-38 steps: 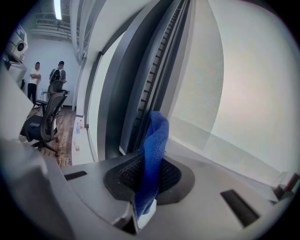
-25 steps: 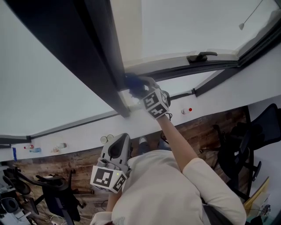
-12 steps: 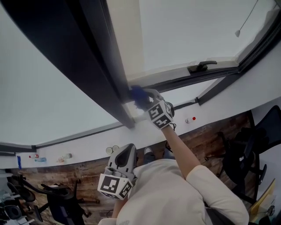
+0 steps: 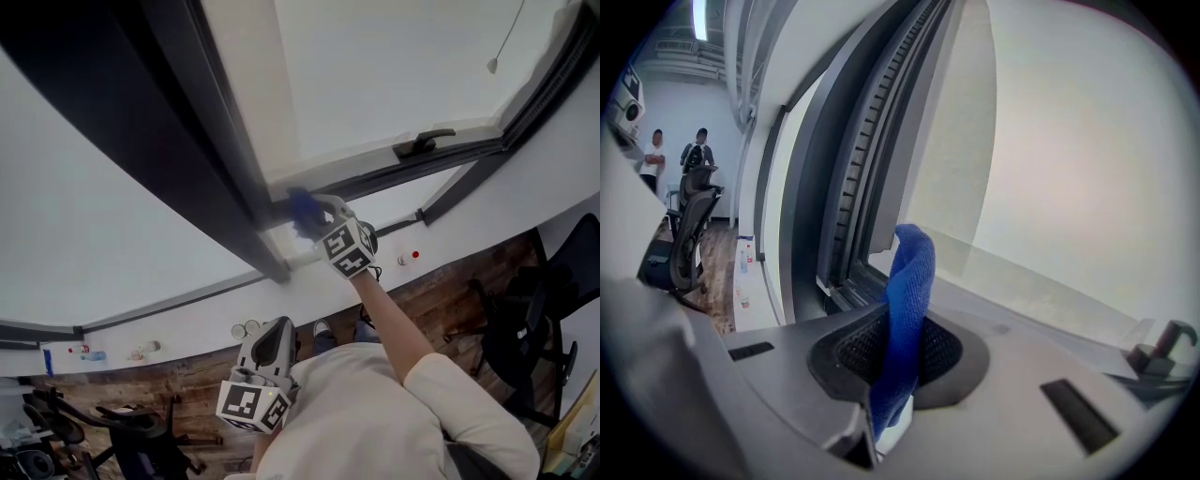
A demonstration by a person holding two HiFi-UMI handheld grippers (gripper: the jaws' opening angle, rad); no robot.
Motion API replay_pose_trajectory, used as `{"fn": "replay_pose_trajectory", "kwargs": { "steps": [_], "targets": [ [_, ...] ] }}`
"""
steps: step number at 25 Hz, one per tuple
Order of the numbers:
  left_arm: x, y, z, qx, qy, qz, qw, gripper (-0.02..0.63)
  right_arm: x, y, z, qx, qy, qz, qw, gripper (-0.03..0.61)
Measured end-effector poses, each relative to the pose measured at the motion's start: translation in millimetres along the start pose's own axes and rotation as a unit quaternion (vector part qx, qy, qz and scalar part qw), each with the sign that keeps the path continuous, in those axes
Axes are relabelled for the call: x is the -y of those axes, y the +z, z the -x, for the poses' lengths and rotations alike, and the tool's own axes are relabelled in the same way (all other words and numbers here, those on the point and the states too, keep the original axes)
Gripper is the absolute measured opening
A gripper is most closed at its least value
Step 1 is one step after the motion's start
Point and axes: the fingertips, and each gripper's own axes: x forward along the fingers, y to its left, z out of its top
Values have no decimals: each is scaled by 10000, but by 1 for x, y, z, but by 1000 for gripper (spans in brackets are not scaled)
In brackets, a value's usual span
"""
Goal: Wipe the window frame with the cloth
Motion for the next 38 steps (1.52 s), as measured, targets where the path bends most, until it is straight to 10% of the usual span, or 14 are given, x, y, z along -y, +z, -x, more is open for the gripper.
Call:
{"fn": "replay_pose_trajectory", "kwargs": {
  "steps": [38],
  "targets": [
    [37,-9,-30,-126,-474,15,9988,8,27,-14,16,92,-16,-123,9999,44]
  ]
}}
